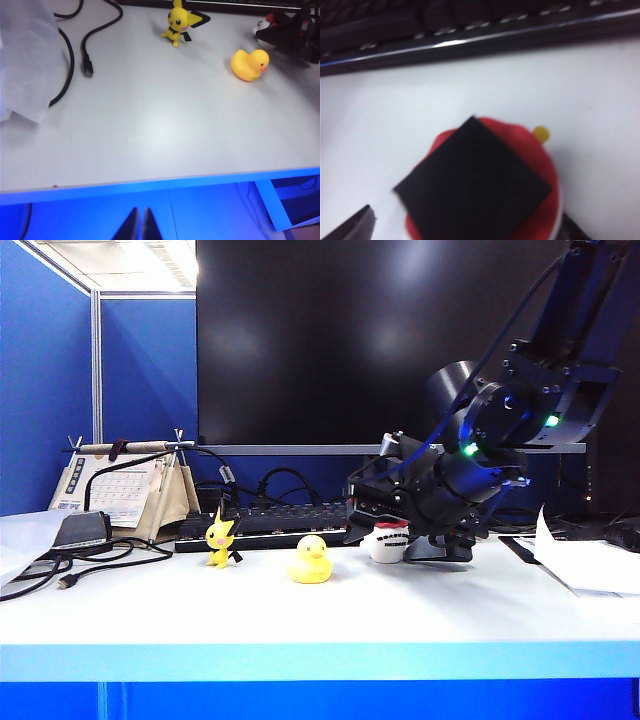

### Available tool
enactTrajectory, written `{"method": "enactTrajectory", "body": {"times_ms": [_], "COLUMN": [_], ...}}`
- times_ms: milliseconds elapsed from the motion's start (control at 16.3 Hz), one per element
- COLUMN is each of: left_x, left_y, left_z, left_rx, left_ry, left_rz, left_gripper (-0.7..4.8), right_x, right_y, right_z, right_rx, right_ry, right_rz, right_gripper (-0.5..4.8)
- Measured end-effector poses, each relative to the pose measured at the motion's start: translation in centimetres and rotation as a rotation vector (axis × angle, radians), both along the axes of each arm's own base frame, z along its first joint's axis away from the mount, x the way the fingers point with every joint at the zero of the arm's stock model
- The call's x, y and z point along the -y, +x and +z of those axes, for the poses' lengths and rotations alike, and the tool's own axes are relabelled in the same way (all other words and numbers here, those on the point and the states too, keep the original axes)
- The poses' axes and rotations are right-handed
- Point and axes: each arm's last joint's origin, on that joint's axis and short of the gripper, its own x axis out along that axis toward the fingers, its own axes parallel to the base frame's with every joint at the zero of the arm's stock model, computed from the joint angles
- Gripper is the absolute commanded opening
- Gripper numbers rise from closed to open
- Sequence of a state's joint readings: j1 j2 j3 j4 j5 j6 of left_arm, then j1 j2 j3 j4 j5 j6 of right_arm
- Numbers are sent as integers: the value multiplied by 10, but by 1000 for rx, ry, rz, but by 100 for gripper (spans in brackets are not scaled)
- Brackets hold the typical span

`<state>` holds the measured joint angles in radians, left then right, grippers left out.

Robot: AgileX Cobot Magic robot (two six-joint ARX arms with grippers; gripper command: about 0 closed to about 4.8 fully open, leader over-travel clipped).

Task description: Pick up the doll with a different color than the other dolls and place it near you.

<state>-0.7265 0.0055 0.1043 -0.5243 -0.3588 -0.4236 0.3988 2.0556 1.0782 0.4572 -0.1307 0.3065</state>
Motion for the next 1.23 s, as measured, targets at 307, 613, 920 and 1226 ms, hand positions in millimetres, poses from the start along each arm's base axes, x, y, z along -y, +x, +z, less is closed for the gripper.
{"method": "enactTrajectory", "body": {"times_ms": [307, 613, 920, 1226], "left_x": [0, 0, 0, 0], "left_y": [0, 0, 0, 0], "left_z": [0, 0, 0, 0], "left_rx": [0, 0, 0, 0], "left_ry": [0, 0, 0, 0], "left_rz": [0, 0, 0, 0], "left_gripper": [22, 22, 22, 22], "right_x": [3, 7, 7, 7], "right_y": [2, 3, 3, 4], "right_z": [0, -3, -3, -1], "right_rx": [9, -2, -3, 10], "right_ry": [-26, -38, -39, -26], "right_rz": [-51, -68, -68, -54], "right_gripper": [479, 233, 313, 479]}}
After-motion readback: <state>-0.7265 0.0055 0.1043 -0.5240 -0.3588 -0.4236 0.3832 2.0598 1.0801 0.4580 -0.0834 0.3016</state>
